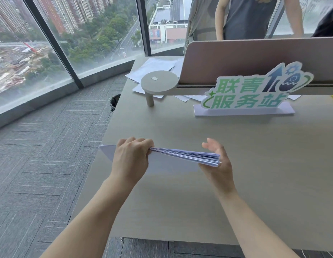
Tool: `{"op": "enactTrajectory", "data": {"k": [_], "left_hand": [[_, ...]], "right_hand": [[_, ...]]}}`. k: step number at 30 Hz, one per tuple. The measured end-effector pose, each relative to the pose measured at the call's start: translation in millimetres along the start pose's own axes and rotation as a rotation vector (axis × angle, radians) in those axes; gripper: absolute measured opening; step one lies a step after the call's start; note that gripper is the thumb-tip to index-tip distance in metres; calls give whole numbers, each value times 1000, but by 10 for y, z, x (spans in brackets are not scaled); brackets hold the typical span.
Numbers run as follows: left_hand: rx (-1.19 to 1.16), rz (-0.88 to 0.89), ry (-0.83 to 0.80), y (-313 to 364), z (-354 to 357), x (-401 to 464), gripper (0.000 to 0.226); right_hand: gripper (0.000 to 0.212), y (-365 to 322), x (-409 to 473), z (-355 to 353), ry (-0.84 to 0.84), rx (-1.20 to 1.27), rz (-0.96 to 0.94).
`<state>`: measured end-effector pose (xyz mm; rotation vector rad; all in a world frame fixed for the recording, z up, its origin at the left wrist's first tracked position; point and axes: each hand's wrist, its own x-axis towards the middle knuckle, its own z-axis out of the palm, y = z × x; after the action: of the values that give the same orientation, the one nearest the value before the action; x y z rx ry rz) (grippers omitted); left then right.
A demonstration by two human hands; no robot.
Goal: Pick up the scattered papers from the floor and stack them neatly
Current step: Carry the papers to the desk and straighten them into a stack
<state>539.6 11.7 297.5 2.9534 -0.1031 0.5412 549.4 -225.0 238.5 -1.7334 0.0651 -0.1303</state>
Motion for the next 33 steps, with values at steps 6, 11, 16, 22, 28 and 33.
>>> {"op": "enactTrajectory", "data": {"k": [6,11,16,22,28,33], "left_hand": [[57,27,-103,116,174,-137,21],[31,-6,-77,12,145,-155,18],[20,-169,-89,-326,32,-189,22],[-553,-576,-53,-627,71,-259,47],[-1071,-766,-166,-619,304,-448,62],[-1082,-787,-83,-497,447,-511,31]], "right_hand": [[7,195,-145,-89,-99,96,98],[4,303,-138,-153,-146,105,140],[2,315,-84,-175,-176,108,160],[6,329,-76,-172,-155,109,190],[15,314,-64,-189,-137,93,229],[27,307,-107,-162,-163,110,213]]}}
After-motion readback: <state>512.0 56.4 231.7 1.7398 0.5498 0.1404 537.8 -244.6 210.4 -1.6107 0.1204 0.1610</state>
